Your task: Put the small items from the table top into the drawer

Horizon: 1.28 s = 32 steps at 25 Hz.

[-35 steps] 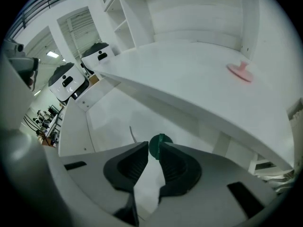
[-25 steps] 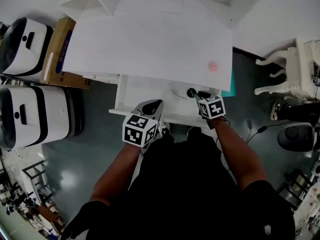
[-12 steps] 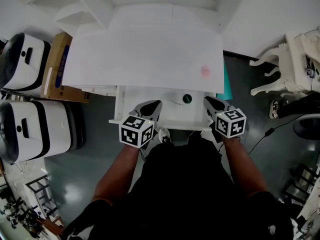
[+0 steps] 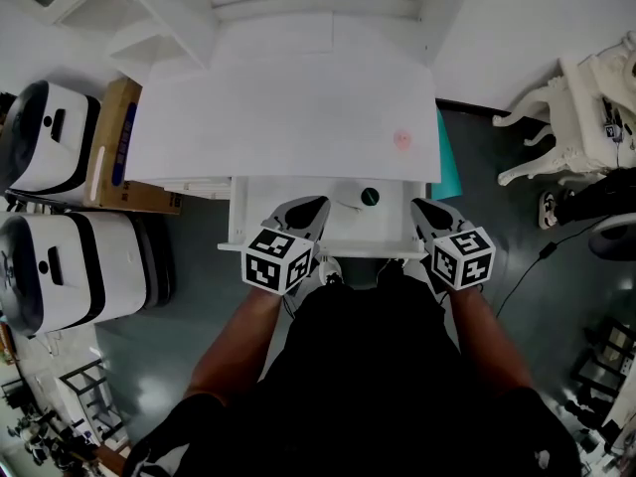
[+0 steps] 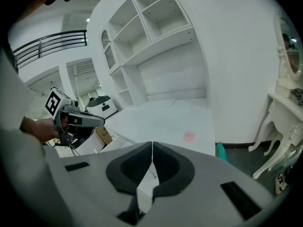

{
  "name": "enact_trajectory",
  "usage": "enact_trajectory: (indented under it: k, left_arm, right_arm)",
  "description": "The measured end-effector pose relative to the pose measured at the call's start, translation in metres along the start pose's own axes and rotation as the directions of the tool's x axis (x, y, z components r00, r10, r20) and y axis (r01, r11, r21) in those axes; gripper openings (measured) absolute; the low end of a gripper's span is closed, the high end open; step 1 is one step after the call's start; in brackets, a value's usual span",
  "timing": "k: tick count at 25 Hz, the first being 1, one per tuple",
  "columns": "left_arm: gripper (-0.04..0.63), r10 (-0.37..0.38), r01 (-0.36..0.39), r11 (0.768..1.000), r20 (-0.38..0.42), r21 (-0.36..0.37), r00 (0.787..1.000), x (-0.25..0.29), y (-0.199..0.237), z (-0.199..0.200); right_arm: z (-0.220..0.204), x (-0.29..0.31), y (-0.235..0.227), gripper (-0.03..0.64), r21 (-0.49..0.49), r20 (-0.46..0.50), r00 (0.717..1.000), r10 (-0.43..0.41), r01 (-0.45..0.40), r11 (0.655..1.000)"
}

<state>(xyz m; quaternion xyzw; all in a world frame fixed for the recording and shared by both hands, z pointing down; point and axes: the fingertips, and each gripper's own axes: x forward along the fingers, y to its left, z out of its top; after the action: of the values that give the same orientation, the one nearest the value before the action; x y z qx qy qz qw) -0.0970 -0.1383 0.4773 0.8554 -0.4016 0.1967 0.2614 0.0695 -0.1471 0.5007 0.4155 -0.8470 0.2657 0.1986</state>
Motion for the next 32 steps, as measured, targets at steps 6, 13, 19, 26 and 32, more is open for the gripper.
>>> enact_trajectory:
  k: [6,13,19,26,32]
  left_arm:
    - [0.009,-0.007,0.007,1.0,-0.016,0.009,1.0,0.004,-0.007,-0.002]
    - [0.009,-0.027,0.028,0.999,-0.031,0.032,0.999,0.007,-0.019,-0.004]
    - [0.009,-0.033,0.034,0.999,-0.017,0.013,0.999,0.008,-0.022,-0.005]
    - [0.011,-0.013,0.013,1.0,-0.041,0.012,0.999,0.013,-0.02,-0.011]
    - [0.011,-0.009,0.01,1.0,-0.075,0.006,0.997,0.017,-0.019,-0.018]
  right_arm:
    - [-0.004,-0.003,-0.001,0.029,0.02,0.009,1.0,-0.012,0.012,1.0]
    - [-0.007,-0.004,-0.001,0.029,0.013,0.003,1.0,-0.009,0.009,1.0]
    - [-0.013,-0.005,0.003,0.031,0.005,-0.008,1.0,0.0,0.001,1.0]
    - [-0.017,-0.001,-0.002,0.031,0.0,-0.019,1.0,-0.001,0.001,1.0]
    - [-0.013,0.014,-0.025,0.031,-0.056,-0.025,0.999,-0.044,0.042,0.998]
